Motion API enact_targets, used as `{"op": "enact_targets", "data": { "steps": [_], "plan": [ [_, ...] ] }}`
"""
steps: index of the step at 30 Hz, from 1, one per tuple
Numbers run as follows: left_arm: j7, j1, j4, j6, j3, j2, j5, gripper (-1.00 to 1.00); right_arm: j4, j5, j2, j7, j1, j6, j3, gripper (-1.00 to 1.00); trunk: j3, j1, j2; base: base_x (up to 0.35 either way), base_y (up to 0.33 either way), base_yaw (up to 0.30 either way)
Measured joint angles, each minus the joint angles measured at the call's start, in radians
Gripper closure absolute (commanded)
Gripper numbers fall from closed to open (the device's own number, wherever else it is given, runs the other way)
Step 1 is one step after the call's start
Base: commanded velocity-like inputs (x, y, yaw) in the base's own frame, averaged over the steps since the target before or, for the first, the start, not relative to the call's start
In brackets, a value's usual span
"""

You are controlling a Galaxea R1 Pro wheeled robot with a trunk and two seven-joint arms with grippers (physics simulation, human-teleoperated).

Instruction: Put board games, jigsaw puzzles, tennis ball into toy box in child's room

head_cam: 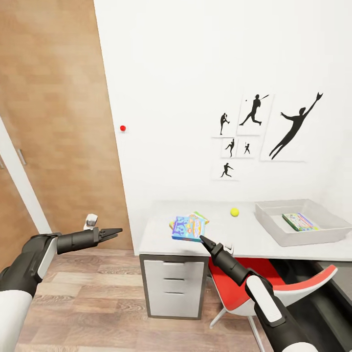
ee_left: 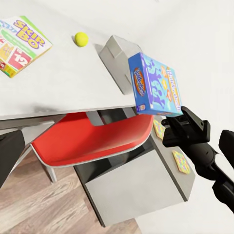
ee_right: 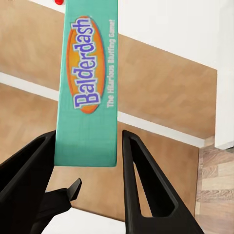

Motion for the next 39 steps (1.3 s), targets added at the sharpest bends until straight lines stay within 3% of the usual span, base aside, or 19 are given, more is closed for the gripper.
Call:
{"op": "enact_targets", "data": {
  "steps": [10,39],
  "plan": [
    [0.002,0.0,0.0,0.0,0.0,0.0,-0.001,-1.0,-0.001,0.003,-0.001,-0.004,0.0,-0.074,0.007,1.0,0.0,0.0,0.0,0.0,0.0,0.0],
    [0.009,0.0,0.0,0.0,-0.003,-0.002,-0.002,-1.0,-0.007,0.001,-0.002,-0.008,0.0,-0.079,0.006,1.0,0.0,0.0,0.0,0.0,-0.014,0.0]
  ]
}}
